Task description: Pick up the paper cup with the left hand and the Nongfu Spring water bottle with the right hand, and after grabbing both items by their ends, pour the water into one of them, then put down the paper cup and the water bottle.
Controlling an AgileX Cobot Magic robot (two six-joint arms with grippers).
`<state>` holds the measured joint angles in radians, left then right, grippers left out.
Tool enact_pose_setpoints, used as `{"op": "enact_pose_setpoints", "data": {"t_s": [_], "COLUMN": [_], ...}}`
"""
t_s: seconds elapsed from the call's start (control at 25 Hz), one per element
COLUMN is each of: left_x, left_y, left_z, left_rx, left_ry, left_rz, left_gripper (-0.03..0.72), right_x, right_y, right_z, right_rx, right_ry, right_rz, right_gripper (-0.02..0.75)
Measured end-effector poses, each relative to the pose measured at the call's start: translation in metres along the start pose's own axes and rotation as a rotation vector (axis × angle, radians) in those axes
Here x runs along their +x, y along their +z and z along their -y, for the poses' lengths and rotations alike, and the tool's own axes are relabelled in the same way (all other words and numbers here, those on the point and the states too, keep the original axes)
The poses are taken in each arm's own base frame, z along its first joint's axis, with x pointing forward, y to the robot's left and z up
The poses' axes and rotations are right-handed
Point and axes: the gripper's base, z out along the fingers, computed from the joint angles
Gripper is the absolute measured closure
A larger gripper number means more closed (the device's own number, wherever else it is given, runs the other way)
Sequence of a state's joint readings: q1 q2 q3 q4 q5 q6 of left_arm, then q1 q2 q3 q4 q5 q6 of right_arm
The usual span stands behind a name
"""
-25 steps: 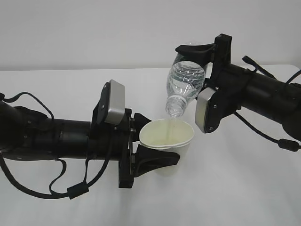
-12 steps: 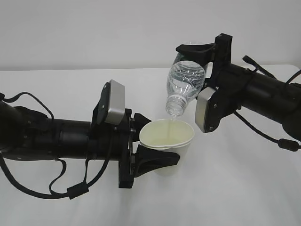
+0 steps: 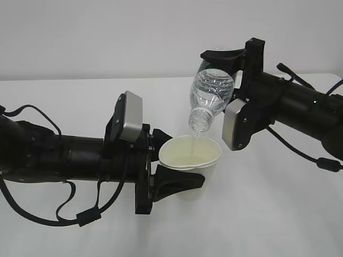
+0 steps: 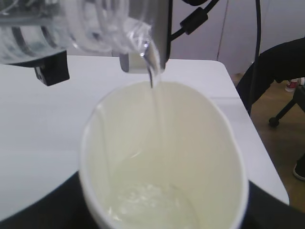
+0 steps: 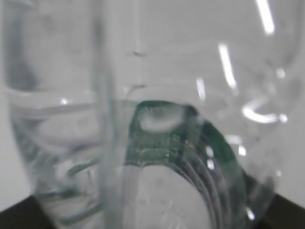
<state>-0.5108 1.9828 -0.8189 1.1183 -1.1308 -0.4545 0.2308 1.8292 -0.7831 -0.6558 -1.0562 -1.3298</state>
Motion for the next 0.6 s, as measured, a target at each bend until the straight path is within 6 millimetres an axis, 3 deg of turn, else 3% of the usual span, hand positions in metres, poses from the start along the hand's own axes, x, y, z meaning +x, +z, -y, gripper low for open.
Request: {"op": "enact_pose_setpoints", "data": {"t_s": [0.6], "left_x": [0.0], "left_y": [0.0], "left_z": [0.0], "left_rx": [0.0], "left_ry": [0.0], "left_rz": [0.0], "left_gripper": [0.259], "right_x": [-0.0003], "right_y": [0.0], "right_z": [0.0013], "right_rx": [0.015], "right_ry": [-0.002], "right_rz": [0.004], "right_gripper": [0.255]}}
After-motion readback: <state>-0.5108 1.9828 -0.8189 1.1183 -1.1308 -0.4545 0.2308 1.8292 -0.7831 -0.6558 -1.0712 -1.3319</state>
